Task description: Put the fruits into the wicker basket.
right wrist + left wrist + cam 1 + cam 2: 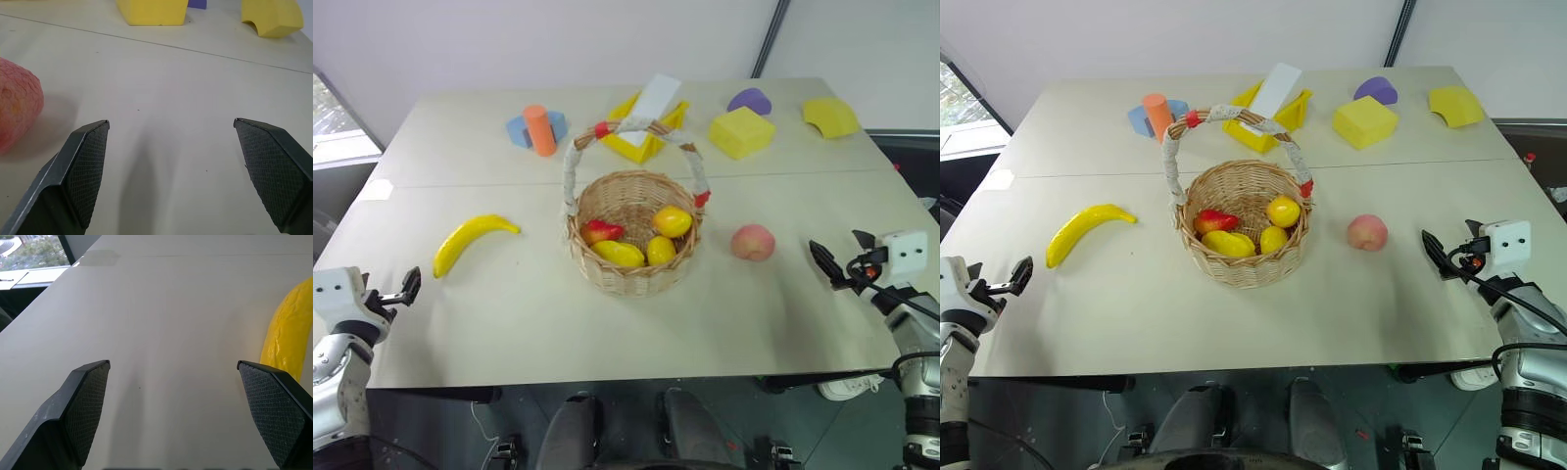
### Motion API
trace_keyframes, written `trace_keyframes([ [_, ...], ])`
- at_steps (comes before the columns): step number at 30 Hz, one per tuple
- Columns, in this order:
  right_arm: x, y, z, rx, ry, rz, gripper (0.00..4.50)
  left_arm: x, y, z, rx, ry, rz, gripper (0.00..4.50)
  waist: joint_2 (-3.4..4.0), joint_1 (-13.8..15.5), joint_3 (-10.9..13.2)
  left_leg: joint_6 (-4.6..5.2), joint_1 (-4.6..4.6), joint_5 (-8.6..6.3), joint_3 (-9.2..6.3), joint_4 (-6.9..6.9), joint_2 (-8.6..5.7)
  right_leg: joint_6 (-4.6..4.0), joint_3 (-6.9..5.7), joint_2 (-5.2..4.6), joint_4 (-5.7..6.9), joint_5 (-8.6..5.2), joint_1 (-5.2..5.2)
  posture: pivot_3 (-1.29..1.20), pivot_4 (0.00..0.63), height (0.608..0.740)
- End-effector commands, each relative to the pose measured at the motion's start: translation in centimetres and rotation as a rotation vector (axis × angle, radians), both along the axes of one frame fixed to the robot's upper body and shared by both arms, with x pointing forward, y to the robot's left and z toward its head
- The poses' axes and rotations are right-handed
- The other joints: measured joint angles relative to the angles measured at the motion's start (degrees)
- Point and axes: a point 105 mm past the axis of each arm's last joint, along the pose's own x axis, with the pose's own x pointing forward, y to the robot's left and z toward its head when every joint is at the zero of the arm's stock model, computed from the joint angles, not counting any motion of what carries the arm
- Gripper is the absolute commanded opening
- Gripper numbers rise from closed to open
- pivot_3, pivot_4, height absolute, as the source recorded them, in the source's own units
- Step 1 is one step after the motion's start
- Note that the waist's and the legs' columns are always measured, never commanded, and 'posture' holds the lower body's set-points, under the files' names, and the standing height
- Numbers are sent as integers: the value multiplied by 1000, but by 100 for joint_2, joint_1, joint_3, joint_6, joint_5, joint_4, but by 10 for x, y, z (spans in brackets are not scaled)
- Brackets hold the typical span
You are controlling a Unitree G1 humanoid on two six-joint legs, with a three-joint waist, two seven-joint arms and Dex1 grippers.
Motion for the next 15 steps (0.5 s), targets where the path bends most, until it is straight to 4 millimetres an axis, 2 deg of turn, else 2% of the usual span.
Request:
trace_keyframes([
  [1, 2, 4, 13, -15, -46, 14, 4274, 1, -1, 12, 27, -40, -1, 4500, 0, -1, 0, 0, 0, 0, 0, 0, 0, 0, 0, 0, 0, 0, 0, 0, 150, 740],
  [11, 5, 9, 15, -12, -53, 25, 4274, 4, -3, 17, 21, -63, -12, 4500, 0, -1, 0, 0, 0, 0, 0, 0, 0, 0, 0, 0, 0, 0, 0, 0, 150, 740],
  [15, 9, 16, 20, -16, -70, 44, 4274, 14, -15, 36, 11, -116, -73, 4500, 0, 3, 0, 0, 0, 0, 0, 0, 0, 0, 0, 0, 0, 0, 0, 0, 150, 740],
])
